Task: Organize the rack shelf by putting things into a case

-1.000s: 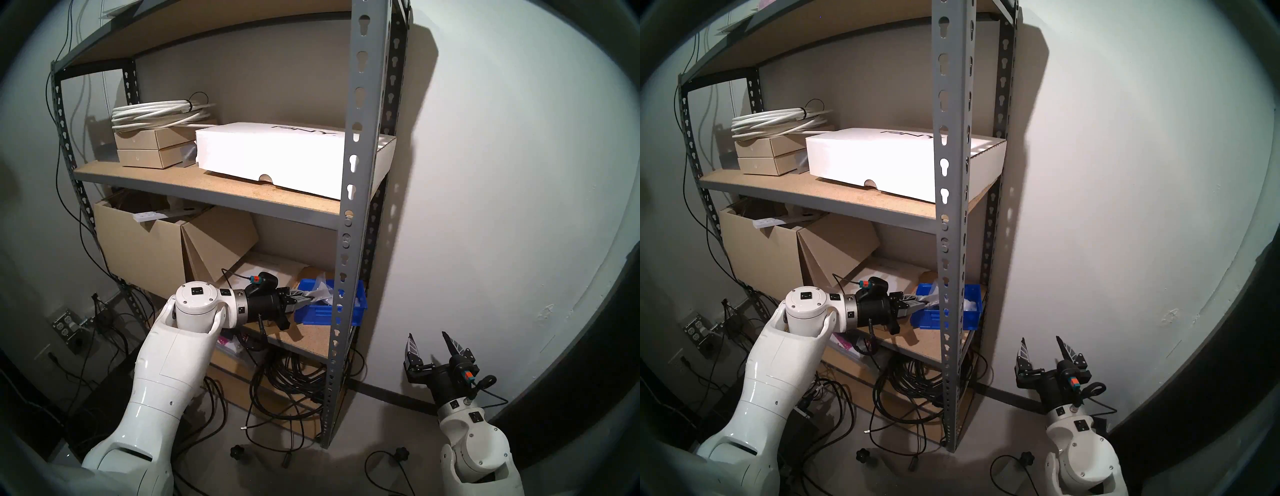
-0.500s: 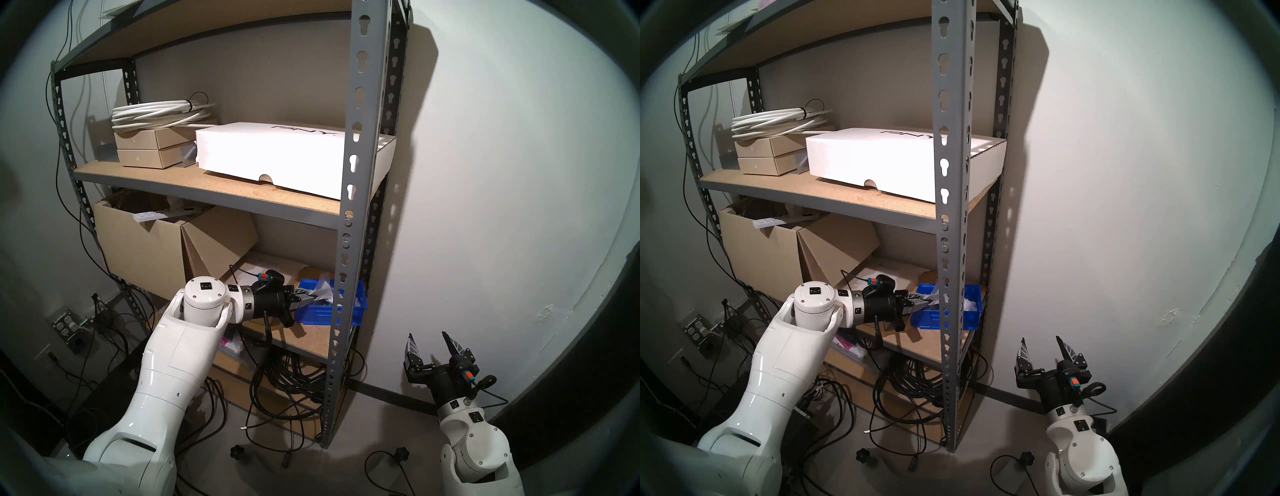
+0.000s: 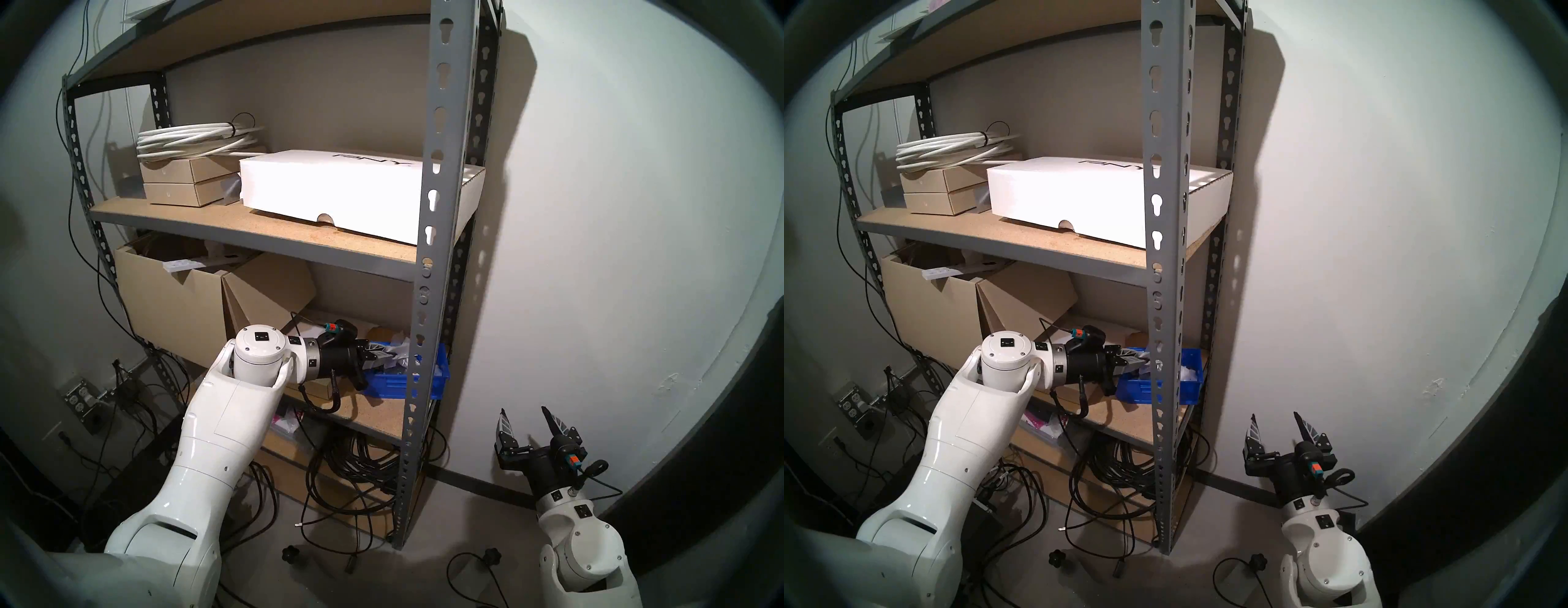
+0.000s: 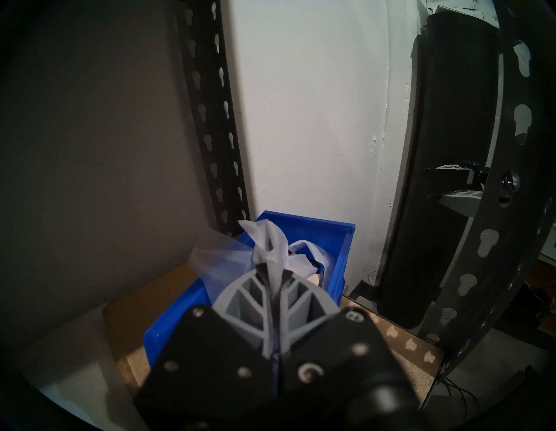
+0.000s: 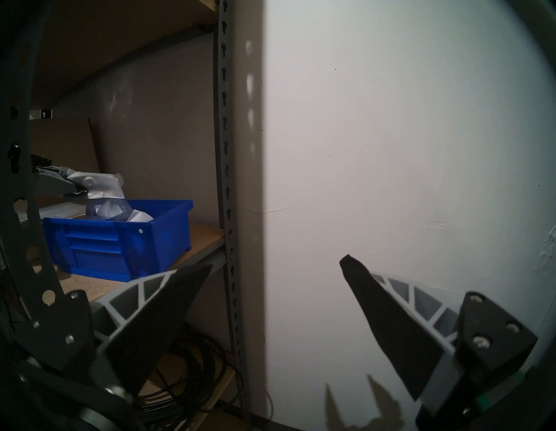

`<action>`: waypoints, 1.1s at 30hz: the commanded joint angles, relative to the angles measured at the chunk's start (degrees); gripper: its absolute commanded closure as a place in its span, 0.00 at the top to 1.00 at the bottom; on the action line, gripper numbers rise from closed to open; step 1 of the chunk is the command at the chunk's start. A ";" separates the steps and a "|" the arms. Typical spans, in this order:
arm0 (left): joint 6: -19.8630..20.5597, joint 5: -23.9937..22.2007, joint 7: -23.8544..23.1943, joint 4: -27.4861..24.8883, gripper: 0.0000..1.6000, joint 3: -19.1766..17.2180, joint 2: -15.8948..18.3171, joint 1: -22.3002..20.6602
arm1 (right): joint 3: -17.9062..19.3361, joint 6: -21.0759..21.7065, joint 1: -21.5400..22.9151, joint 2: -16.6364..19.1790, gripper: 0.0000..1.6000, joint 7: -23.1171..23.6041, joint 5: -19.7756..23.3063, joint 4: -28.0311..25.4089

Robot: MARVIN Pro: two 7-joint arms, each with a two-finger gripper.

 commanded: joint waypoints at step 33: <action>0.96 0.05 0.23 -5.50 1.00 -2.35 0.82 0.33 | 0.00 -0.22 0.15 0.00 1.00 -0.01 0.01 -1.18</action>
